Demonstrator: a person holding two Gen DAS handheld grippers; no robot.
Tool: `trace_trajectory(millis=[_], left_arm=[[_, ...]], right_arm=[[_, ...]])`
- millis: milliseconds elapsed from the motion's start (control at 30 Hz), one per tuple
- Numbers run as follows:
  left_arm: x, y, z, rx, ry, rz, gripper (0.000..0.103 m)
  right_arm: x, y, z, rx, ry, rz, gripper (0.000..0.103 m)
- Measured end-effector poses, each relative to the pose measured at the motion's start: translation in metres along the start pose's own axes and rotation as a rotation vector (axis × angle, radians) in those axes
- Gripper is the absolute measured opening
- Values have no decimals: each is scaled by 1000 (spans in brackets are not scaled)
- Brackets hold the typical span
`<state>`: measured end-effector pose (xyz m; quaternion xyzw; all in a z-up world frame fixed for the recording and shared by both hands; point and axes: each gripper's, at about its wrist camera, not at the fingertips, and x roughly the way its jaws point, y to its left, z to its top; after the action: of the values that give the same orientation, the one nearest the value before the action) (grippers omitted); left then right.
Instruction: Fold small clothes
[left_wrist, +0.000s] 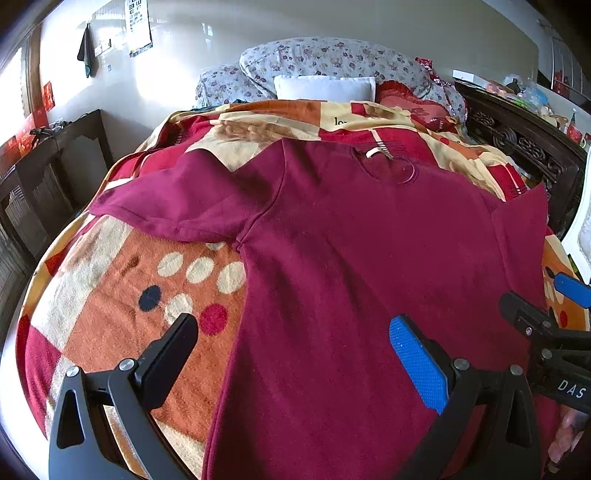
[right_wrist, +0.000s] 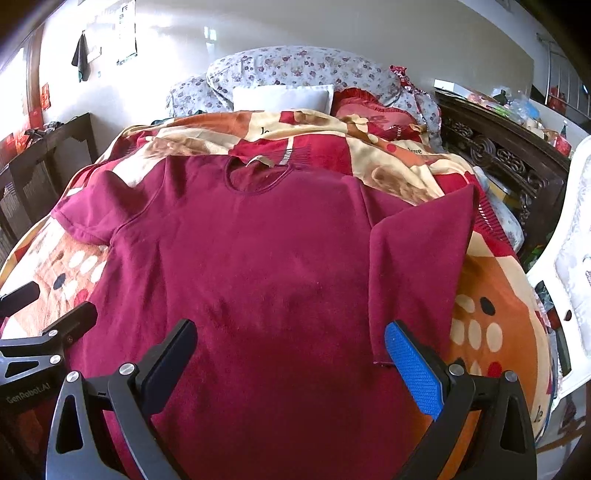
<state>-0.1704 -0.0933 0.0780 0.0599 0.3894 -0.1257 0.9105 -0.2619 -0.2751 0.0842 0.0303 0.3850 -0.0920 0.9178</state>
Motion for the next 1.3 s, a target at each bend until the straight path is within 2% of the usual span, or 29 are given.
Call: trace_trajectory(millis=[633, 1300], left_arm=[[1, -13, 10, 24, -18, -6, 103], [6, -23, 9, 32, -2, -52, 103]], right_arm=[[4, -10, 2, 41, 15, 2, 103], [7, -17, 3, 59, 17, -7, 103]])
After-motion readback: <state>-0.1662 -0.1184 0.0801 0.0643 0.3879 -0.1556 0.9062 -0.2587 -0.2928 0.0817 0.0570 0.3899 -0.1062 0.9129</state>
